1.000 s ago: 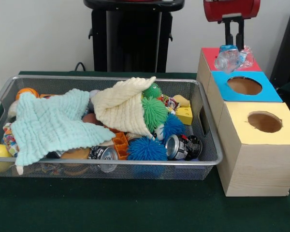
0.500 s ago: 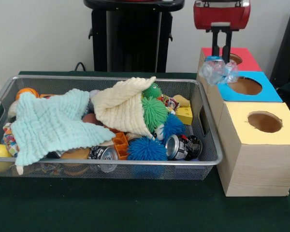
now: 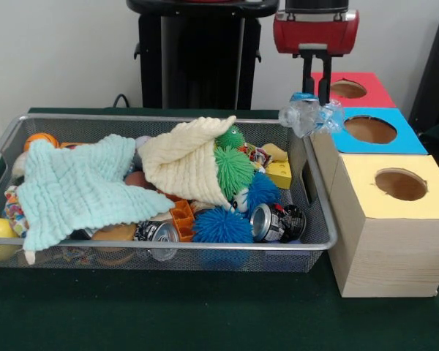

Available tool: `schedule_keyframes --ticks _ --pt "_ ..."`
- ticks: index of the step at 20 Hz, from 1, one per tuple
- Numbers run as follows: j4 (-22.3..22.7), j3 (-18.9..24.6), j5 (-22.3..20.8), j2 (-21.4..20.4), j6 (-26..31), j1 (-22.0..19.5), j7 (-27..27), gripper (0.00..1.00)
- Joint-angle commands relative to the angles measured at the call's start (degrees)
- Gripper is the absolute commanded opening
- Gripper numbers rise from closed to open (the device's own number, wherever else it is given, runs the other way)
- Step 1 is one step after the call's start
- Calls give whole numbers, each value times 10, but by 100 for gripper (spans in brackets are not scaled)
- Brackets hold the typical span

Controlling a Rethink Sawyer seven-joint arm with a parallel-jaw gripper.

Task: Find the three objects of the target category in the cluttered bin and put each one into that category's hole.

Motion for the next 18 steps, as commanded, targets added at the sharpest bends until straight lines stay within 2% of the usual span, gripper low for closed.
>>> schedule_keyframes --ticks 1,7,12,18 --pt "40 82 77 -11 135 -50 129 0" --pt "44 80 99 -30 160 -50 117 0" --pt "37 59 96 -36 182 -36 120 0" --pt "26 45 88 -27 181 -23 132 0"
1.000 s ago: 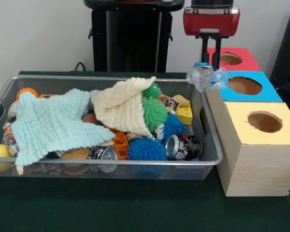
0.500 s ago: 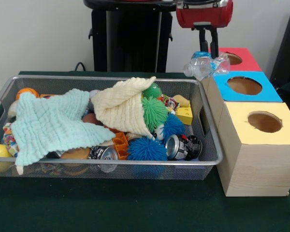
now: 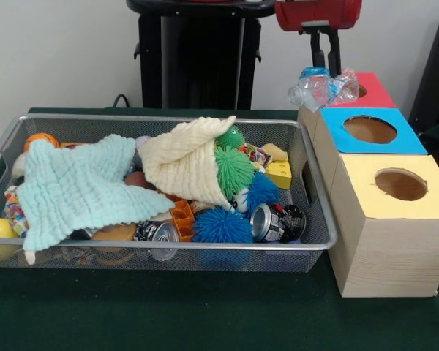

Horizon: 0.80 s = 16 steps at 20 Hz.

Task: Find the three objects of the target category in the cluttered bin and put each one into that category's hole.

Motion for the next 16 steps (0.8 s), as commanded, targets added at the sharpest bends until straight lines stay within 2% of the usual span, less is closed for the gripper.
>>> schedule_keyframes --ticks 1,5,9,12,16 --pt "10 22 22 10 50 8 132 0" --pt "23 40 49 15 41 2 130 0" --pt "44 73 93 15 36 -12 117 0" --pt "75 106 155 11 31 -23 101 0" --pt "104 133 206 11 33 -40 58 0"
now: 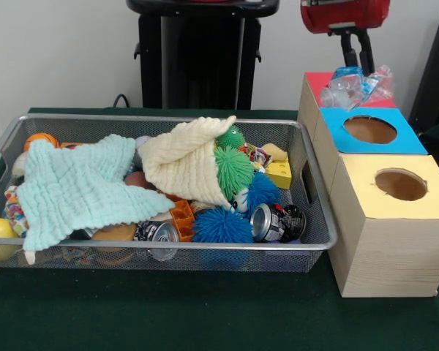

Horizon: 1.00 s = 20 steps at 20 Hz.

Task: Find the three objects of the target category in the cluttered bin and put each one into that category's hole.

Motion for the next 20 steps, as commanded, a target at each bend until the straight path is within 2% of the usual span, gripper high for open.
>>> schedule_keyframes --ticks 1,6,9,13,18,20 --pt "70 84 88 13 33 -33 49 0" --pt "80 115 100 26 61 -71 -6 0" --pt "78 125 96 23 69 -82 0 0" --pt "89 165 125 23 72 -114 -37 0" --pt "117 224 188 27 68 -164 -113 0" --pt "111 231 176 29 74 -177 -104 0"
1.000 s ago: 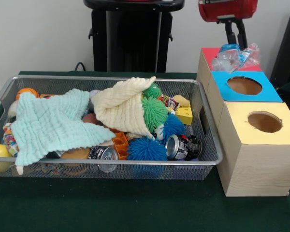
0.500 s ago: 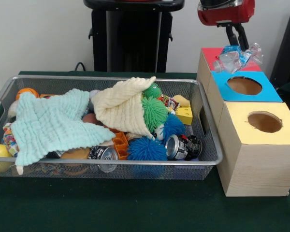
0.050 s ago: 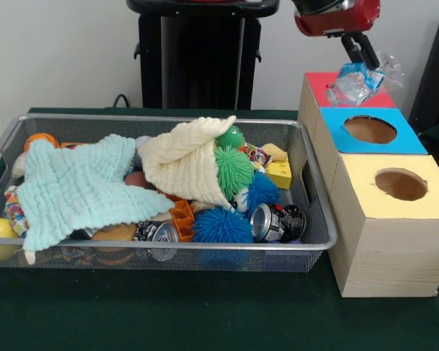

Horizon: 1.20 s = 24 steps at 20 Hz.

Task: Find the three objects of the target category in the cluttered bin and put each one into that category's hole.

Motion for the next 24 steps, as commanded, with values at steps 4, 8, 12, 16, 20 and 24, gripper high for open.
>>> schedule_keyframes --ticks 4,8,12,16,20,24 --pt "30 89 52 -9 79 -52 -65 0" --pt "44 118 90 -20 83 -59 -78 0" --pt "50 136 124 -12 81 -65 -106 0" --pt "58 151 165 -12 83 -62 -139 0" --pt "52 170 222 9 58 -48 -180 0" --pt "48 180 214 43 23 -59 -212 0"
